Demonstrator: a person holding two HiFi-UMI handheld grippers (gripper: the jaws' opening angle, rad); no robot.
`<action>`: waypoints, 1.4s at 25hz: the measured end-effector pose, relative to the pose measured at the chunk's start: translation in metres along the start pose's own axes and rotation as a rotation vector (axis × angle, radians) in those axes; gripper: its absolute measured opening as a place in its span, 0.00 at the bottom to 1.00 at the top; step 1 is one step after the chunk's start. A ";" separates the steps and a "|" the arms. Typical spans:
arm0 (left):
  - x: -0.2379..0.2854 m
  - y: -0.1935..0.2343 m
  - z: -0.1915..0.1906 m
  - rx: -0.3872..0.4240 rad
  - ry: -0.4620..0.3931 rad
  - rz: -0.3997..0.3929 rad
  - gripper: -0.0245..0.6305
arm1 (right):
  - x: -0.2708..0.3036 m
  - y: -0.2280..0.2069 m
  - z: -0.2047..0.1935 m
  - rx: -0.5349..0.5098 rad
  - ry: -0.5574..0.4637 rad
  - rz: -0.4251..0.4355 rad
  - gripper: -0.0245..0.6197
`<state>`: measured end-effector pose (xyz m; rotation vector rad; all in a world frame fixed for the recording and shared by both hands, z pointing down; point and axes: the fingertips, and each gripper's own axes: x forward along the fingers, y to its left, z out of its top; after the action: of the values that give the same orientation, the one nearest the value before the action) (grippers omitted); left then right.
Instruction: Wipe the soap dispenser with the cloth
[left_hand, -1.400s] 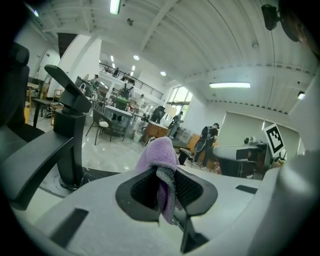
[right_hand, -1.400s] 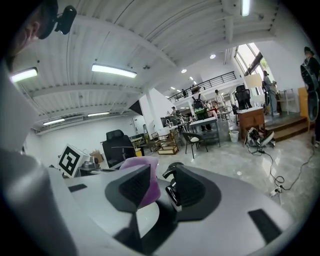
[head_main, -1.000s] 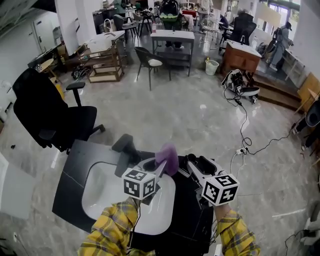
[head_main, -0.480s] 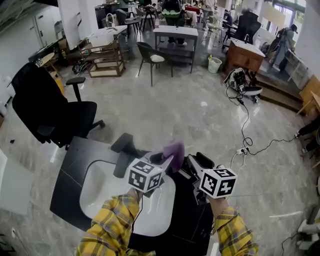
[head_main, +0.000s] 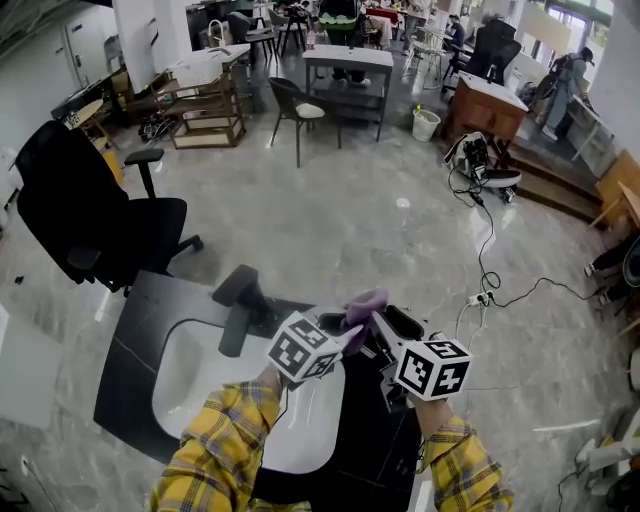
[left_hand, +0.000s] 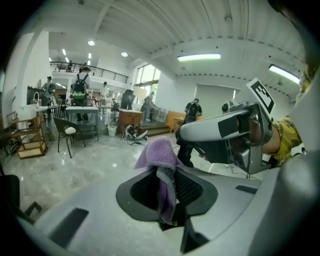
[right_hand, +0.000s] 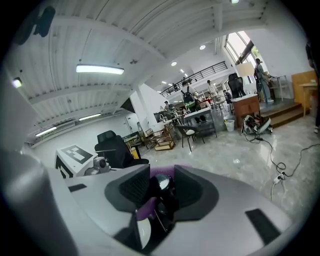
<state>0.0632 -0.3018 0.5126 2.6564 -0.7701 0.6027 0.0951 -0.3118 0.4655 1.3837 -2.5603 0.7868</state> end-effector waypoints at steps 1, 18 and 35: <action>0.002 0.000 -0.001 0.001 0.005 0.003 0.14 | 0.000 0.000 0.000 0.003 0.000 0.001 0.25; -0.001 0.008 -0.061 -0.109 0.195 0.055 0.13 | -0.002 -0.001 0.003 0.012 -0.002 0.010 0.26; -0.039 0.005 -0.041 -0.224 -0.074 0.239 0.14 | -0.015 0.009 0.014 -0.128 -0.022 0.058 0.26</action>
<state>0.0172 -0.2726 0.5303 2.4122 -1.1179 0.4473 0.0984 -0.3040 0.4453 1.2925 -2.6273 0.6064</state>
